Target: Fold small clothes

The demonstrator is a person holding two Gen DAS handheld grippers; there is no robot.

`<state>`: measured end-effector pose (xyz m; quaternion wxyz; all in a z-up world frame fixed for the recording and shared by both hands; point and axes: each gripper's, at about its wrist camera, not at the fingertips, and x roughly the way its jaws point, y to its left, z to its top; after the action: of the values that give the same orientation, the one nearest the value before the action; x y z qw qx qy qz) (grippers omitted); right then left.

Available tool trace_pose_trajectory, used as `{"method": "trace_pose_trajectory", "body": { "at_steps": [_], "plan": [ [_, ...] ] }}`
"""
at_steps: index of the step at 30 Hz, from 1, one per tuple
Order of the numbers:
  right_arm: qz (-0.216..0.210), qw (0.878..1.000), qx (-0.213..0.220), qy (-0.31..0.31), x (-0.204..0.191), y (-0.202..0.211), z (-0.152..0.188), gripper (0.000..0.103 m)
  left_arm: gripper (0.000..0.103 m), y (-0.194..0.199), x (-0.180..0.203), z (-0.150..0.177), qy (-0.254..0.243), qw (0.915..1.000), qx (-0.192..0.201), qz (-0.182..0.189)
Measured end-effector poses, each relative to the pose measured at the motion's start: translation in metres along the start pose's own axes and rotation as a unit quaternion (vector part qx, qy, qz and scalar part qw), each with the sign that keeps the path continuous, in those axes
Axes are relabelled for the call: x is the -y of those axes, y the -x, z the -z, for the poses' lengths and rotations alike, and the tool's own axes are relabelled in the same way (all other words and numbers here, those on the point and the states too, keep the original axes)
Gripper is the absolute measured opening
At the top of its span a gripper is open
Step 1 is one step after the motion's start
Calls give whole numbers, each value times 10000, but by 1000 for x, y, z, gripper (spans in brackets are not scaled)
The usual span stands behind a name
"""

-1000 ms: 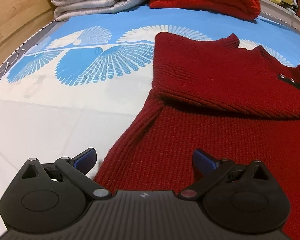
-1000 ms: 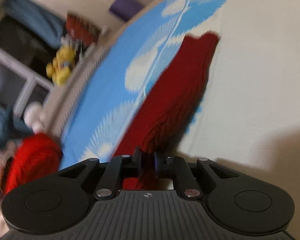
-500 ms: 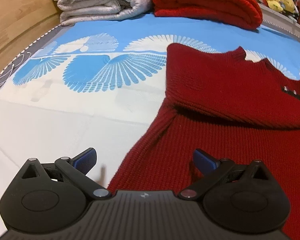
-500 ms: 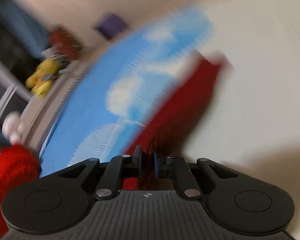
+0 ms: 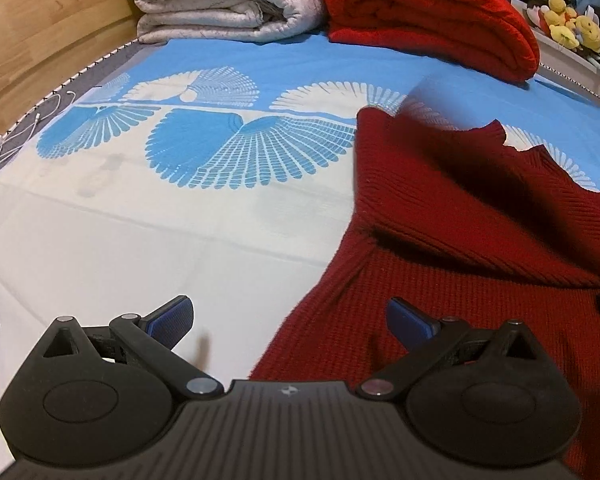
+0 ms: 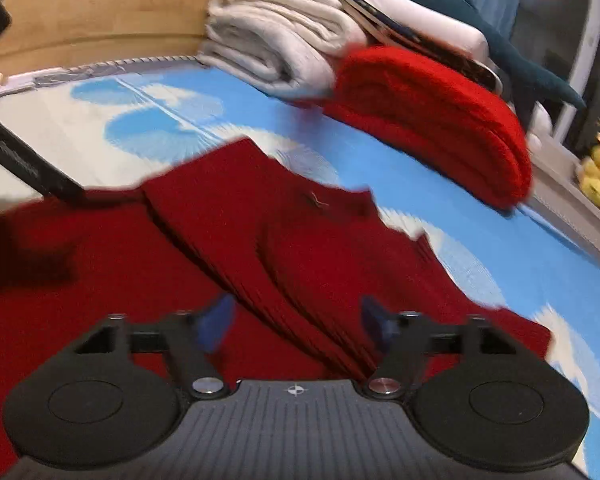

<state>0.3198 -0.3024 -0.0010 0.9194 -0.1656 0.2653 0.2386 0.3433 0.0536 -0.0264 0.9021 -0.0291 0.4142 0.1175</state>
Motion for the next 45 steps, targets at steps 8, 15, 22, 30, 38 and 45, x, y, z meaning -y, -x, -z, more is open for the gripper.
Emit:
{"method": "trace_pose_trajectory", "body": {
  "at_steps": [8,15,22,30,38,45],
  "plan": [
    [914,9711,-36,-2203,87,18,18,80,103,6,-7,-2,175,9998,11,81],
    [1251,9602,-269,-2482,85,-5,32,78,103,17,-11,-28,558,9961,567,391],
    [1310,9648,-406,-2246,82,-12,38,78,103,-33,23,-103,400,9940,355,958],
    [1391,9656,-528,-2133,90,-22,53,79,22,-94,60,-112,269,9901,211,1363],
    [1362,9574,-576,-2481,98,-19,50,78,12,-27,62,-123,-255,9819,924,1633],
    [1632,9484,-821,-2591,106,-17,52,78,14,-86,53,-105,-696,9926,-139,984]
  ]
}}
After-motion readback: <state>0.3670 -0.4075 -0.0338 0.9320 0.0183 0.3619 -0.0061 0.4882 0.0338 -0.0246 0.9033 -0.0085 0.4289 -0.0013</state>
